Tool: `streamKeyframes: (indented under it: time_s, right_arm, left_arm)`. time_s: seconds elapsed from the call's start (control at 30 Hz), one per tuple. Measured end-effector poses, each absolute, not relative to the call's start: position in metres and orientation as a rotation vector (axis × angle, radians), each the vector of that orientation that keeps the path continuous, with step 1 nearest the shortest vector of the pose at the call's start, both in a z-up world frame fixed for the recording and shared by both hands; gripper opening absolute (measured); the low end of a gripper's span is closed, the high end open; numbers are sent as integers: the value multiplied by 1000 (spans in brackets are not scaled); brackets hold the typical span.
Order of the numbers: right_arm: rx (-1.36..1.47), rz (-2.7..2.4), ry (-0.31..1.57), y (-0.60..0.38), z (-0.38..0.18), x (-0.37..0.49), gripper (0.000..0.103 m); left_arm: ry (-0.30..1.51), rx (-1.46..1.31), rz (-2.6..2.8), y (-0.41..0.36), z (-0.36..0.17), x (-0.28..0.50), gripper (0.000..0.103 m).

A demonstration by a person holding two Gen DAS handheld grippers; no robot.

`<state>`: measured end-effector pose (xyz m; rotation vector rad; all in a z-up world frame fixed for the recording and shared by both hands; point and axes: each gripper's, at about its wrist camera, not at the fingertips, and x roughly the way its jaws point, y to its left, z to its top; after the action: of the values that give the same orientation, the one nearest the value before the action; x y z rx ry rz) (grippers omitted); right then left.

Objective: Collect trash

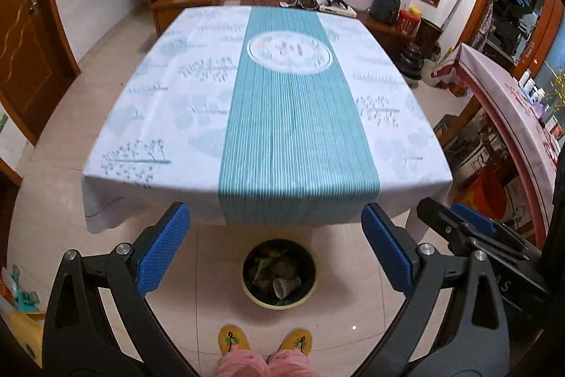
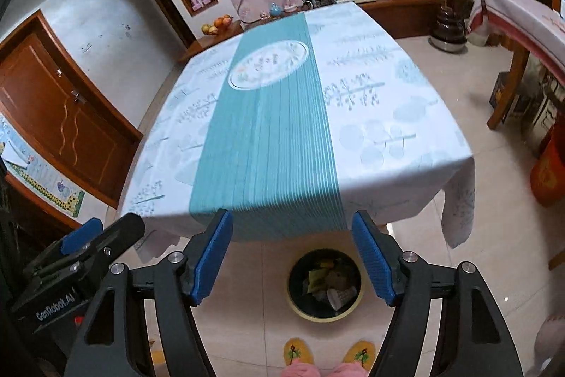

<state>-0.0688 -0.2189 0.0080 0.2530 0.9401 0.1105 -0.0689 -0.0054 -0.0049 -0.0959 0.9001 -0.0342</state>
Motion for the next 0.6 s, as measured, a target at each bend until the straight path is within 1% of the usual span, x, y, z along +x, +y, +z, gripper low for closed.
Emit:
streamKeyframes:
  time_s: [0.1,0.17,0.37,0.6]
  right_arm:
    - [232,128,929,-217,25,-73,73]
    - [225,136,920,-217,32,-79,77]
    - [184,118,898,-216,49,-83,80]
    - [160,111,854,-217,67,-80,81]
  left_arm:
    - [881,-94,-17,-8,12,-74,96]
    - [874,-89,-10,-10,20,-77,96]
    - [828,-58,13,-20,35,-88,96]
    - [788,-53,33,-23,48,-84,96]
